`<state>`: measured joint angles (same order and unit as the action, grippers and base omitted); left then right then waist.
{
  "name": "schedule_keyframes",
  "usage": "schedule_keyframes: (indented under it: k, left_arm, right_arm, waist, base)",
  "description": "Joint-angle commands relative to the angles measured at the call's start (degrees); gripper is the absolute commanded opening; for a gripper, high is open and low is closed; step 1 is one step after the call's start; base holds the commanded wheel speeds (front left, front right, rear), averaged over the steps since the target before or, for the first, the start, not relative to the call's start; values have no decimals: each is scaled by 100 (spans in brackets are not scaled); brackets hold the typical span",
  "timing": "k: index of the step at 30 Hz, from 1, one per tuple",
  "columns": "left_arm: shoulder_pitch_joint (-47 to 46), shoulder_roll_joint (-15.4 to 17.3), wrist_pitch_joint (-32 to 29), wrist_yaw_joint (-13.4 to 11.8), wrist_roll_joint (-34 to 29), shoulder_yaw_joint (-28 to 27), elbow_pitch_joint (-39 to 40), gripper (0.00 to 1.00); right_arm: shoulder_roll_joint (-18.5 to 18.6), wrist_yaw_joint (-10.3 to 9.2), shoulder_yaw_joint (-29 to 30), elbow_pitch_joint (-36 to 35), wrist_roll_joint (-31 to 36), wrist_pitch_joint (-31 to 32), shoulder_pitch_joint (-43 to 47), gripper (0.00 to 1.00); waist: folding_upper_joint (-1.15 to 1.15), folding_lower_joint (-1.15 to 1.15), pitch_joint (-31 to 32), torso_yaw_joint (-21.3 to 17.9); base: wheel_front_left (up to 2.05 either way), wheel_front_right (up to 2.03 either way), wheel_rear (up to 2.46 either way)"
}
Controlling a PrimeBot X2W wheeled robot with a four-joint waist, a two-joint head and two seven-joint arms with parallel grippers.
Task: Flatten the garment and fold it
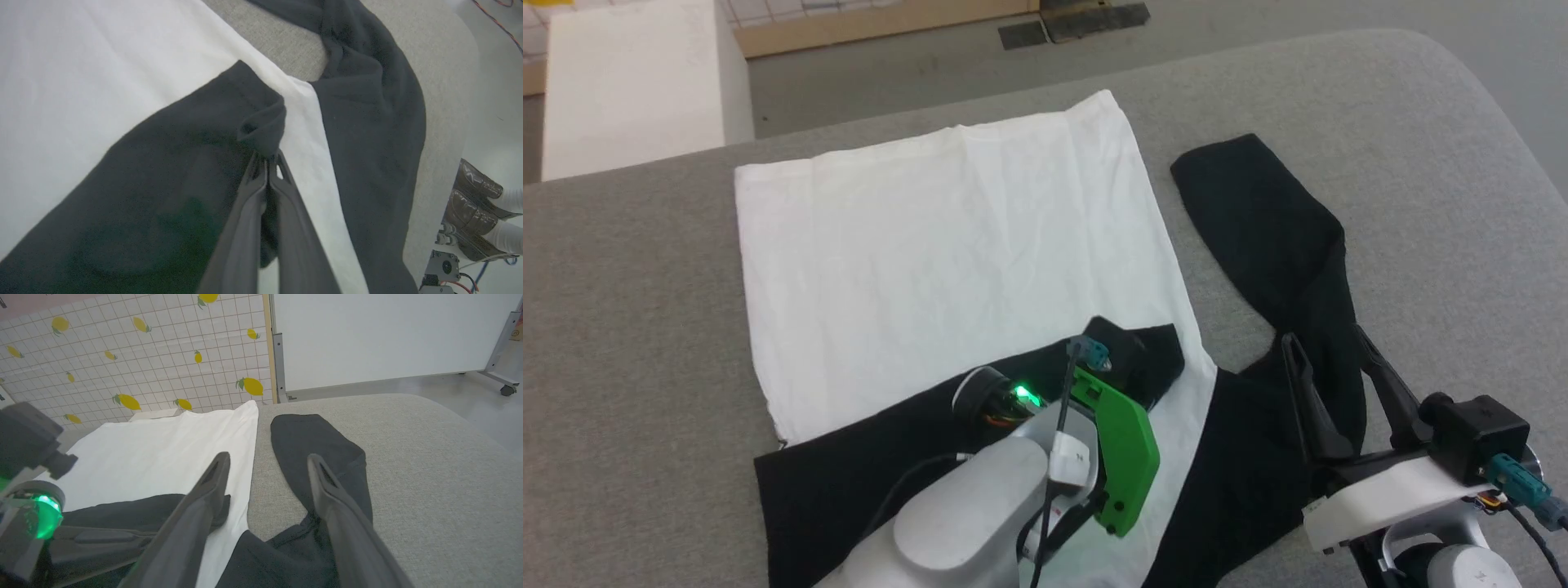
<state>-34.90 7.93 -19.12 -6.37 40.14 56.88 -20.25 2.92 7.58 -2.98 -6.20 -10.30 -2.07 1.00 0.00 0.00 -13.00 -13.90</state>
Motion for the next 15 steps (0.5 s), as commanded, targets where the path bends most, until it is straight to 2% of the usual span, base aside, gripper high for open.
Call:
schedule_keyframes:
  k: [1,3,4,7,11,13,15]
  left_arm:
    - [-87,-43,-55,96,-25,55,-116,0]
    - [-60,-73,-144,173,59,90,-253,62]
    - [-61,-85,-136,214,91,89,-275,100]
    - [-52,-118,153,235,200,-99,-185,100]
    - [59,-31,937,235,363,-587,235,100]
    - [177,140,1377,202,395,-864,492,100]
    - [352,390,1846,42,373,-1196,716,100]
  right_arm:
    - [-4,-9,-8,35,-42,-56,-87,100]
    - [-4,-9,8,73,-51,-81,-94,100]
    - [-4,-9,26,92,-49,-89,-93,100]
    - [-4,-9,72,134,-20,-75,-89,100]
    - [-4,-9,148,138,26,-16,-104,100]
    - [-4,-9,189,129,97,37,-131,100]
    - [-4,-9,267,126,165,111,-193,100]
  waist:
    - [0,0,-116,-105]
    - [0,0,-121,-86]
    - [0,0,-115,-61]
    - [0,0,-68,31]
    - [0,0,22,187]
    - [0,0,65,279]
    - [0,0,88,371]
  base:
    - [0,0,0]
    - [0,0,0]
    - [0,0,0]
    - [0,0,0]
    - [0,0,0]
    - [0,0,0]
    - [0,0,0]
